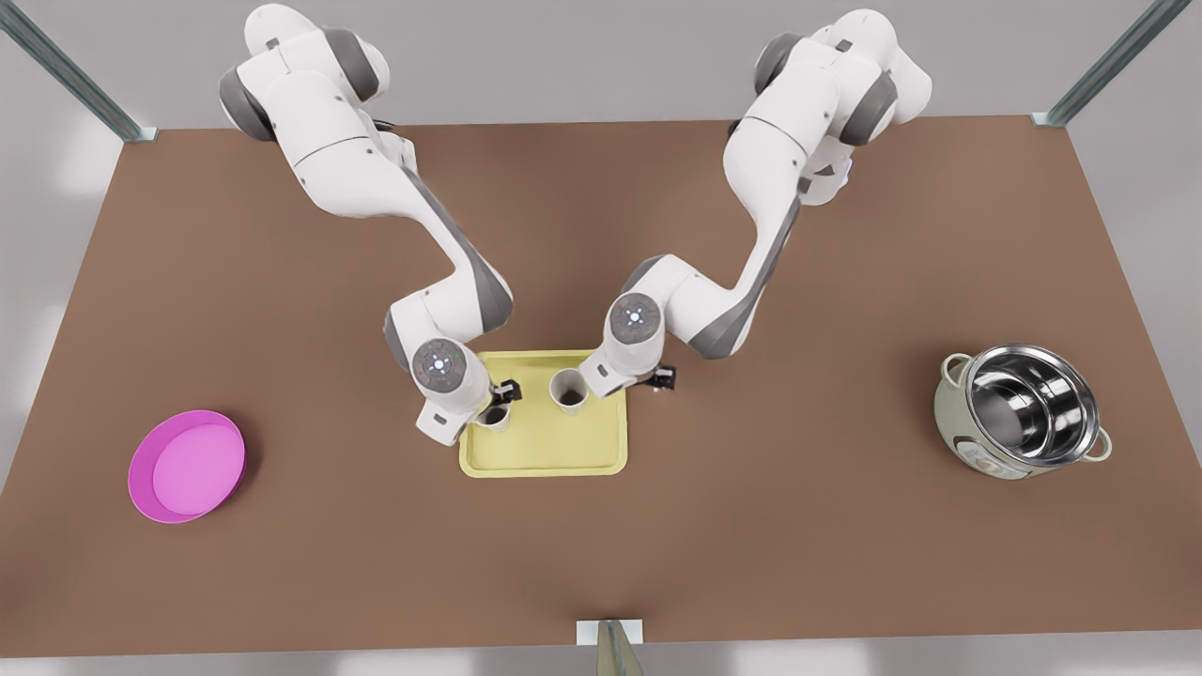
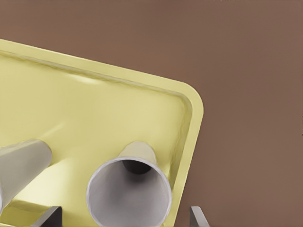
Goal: Use the left arm to pick up the white IKEA cup from the tray and place it on the middle-left position; use the right arm to pick up the white IKEA cup from the tray and place it on the middle-right position
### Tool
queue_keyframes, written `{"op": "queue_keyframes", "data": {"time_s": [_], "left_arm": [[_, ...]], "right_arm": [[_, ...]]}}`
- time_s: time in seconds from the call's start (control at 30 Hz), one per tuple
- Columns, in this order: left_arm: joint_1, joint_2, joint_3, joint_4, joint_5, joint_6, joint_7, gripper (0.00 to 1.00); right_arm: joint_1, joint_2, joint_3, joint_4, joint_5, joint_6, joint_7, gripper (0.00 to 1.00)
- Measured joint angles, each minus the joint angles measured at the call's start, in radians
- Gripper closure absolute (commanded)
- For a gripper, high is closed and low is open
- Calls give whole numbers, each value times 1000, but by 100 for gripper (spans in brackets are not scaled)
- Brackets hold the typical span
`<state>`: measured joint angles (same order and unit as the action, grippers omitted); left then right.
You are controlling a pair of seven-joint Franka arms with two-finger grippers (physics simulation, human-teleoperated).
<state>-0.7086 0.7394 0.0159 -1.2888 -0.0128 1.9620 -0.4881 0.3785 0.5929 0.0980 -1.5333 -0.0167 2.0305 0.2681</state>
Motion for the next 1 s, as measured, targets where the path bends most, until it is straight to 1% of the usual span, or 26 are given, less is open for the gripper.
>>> {"op": "queue_keyframes", "data": {"time_s": [0.1,0.27,0.37,0.47,0.5,0.57,0.6,0.63,0.67,0.7,0.73,0.77,0.8,0.83,0.87,0.93,0.97,1.0], "left_arm": [[-12,9,-3,-10,-3,54,-62,0],[-37,42,-2,19,-2,146,-159,0],[-47,87,0,62,3,188,-210,0],[-65,119,1,66,8,215,-253,0],[-67,131,1,66,9,223,-265,0],[-68,156,1,66,18,240,-288,0],[-69,165,1,66,23,247,-299,0],[-69,172,1,66,27,254,-309,0],[-70,177,1,66,31,260,-319,5],[-72,178,1,68,33,264,-330,15],[-73,179,1,72,35,269,-341,25],[-75,179,1,74,36,274,-351,33],[-77,179,1,75,37,280,-361,50],[-78,179,1,76,37,286,-372,57],[-78,179,1,76,37,291,-382,57],[-78,179,1,76,36,299,-401,69],[-78,179,0,76,36,304,-410,73],[-78,179,0,76,35,307,-419,76]], "right_arm": [[-27,-18,1,-70,19,66,42,0],[-63,-83,3,-174,106,128,68,0],[-71,-88,4,-228,123,163,71,0],[-72,-69,5,-243,131,191,72,1],[-71,-61,5,-244,132,198,73,5],[-67,-46,5,-244,133,209,74,11],[-66,-41,5,-245,134,214,74,17],[-65,-37,5,-245,134,219,74,29],[-65,-35,5,-245,135,223,74,45],[-64,-34,5,-245,136,227,73,60],[-64,-33,5,-244,140,230,71,66],[-64,-33,5,-243,145,234,67,69],[-64,-33,6,-243,146,236,65,74],[-64,-33,6,-242,145,238,65,78],[-64,-33,6,-242,144,239,64,79],[-58,-33,6,-242,144,242,63,80],[-54,-32,6,-242,144,243,62,86],[-53,-32,6,-242,145,245,60,87]]}}
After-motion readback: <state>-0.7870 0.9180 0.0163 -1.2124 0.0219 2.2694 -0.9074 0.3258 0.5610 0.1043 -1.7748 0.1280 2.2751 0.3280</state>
